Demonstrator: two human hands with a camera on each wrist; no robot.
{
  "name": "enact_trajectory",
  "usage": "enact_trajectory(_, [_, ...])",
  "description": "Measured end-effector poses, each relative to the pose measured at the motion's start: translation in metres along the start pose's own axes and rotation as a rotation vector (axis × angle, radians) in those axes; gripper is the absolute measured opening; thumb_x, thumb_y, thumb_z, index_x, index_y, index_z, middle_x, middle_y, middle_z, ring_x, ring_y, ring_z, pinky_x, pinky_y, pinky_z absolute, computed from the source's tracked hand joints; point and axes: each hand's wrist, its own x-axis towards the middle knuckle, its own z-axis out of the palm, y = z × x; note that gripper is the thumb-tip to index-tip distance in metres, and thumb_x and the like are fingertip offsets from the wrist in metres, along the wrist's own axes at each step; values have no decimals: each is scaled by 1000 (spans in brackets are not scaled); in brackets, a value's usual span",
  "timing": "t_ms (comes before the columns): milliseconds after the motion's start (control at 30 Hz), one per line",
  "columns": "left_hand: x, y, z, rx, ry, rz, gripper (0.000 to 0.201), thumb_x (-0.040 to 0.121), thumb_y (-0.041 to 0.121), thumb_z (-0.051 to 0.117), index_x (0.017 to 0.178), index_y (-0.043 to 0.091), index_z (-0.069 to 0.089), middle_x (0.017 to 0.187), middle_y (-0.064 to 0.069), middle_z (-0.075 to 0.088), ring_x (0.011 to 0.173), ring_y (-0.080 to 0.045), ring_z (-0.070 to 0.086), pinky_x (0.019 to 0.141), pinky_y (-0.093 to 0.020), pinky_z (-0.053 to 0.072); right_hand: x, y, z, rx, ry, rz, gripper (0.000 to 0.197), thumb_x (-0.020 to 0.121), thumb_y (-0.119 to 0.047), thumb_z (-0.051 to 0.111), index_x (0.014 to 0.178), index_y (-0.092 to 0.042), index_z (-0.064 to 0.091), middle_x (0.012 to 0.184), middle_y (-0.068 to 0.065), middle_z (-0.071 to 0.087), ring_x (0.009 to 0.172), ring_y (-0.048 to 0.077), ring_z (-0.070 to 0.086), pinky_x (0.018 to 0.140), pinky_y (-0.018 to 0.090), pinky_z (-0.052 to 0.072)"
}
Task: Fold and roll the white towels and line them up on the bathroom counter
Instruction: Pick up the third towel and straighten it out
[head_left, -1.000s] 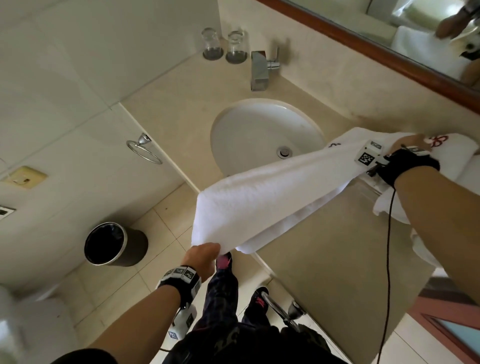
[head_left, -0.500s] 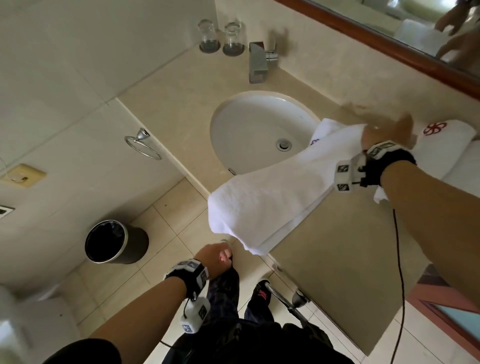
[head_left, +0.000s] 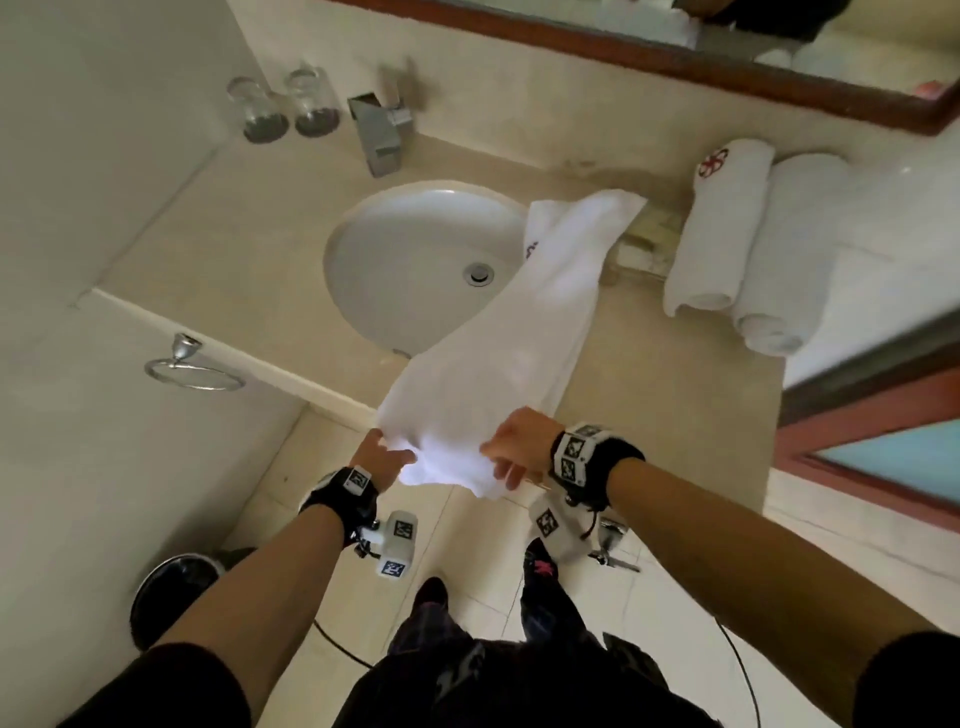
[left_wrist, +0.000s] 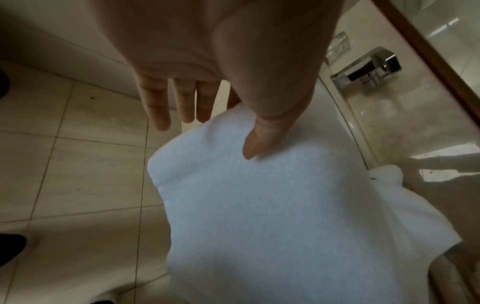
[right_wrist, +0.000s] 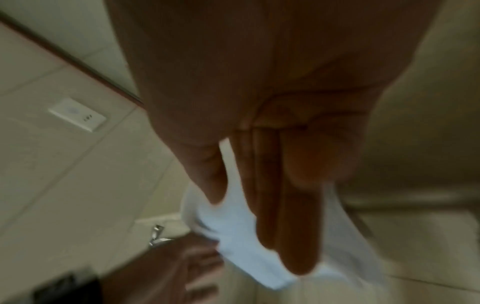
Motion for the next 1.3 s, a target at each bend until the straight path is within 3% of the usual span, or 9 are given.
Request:
enact_trajectory(133, [8,1,-3,-37,10,64,54,82,8,72,132,7,50,123,-15,62,112,-36,59,86,-43,48,5,47,52,75,-34,230,40,91,-30,65,113,3,61,105,15,71,84,30,70,76,46,60])
enact_trajectory(267, [-2,-7,-13,-26,-62,161,33,81,8,73,113,1,65,102,-11,64,96,-29,59,77,-30,41,23,65,89,373,129,211,69,88,-32,70,147,-20,36,146,8,43,124,30,52,87,39,53])
enact_trajectory(400, [-15,-17,-29,-182,-161,164,38,55,17,68,90,3,69,89,-14,67,89,-32,62,77,-34,48,36,63,121,543,311,159,72,84,-33,75,143,-14,39,147,7,41,130,28,45,103,39,44])
enact_trajectory(567, [-36,-27,-49,-295,-449,164,47,53,11,72,100,13,67,98,-14,72,89,-34,67,80,-45,56,41,60,145,881,311,205,34,73,-30,78,100,-14,66,126,16,63,104,30,59,83,37,45])
enact_trajectory(733, [-50,-39,-60,-315,-502,-48,25,77,18,69,100,8,66,81,-10,75,77,-30,67,69,-36,52,13,58,164,1197,331,174,14,87,-13,67,100,-10,62,101,10,68,85,27,64,58,30,54])
enact_trajectory(900, [-60,-50,-58,-403,-545,-103,33,73,15,66,104,4,66,89,-15,73,75,-33,70,70,-38,55,7,66,175,1041,319,205,52,72,-18,84,116,-4,61,114,7,68,106,27,63,79,35,51])
enact_trajectory(967, [-68,-53,-56,-418,-571,-108,30,69,13,64,96,3,67,83,-13,74,70,-29,71,62,-33,57,5,68,173,1047,386,183,54,74,-11,81,120,-7,51,117,8,63,102,27,61,71,31,48])
enact_trajectory(1167, [-90,-69,-52,-534,-565,-149,26,77,15,57,96,1,68,95,-15,68,77,-31,66,75,-37,51,-5,71,157,1229,357,170,7,77,-4,62,84,-2,63,69,13,67,52,28,64,50,28,53])
enact_trajectory(1300, [-100,-79,-52,-602,-581,-110,30,58,25,82,80,5,78,88,-14,73,76,-29,70,67,-36,59,-15,75,159,1238,365,87,7,83,-7,65,88,-5,68,85,12,72,67,26,69,64,29,57])
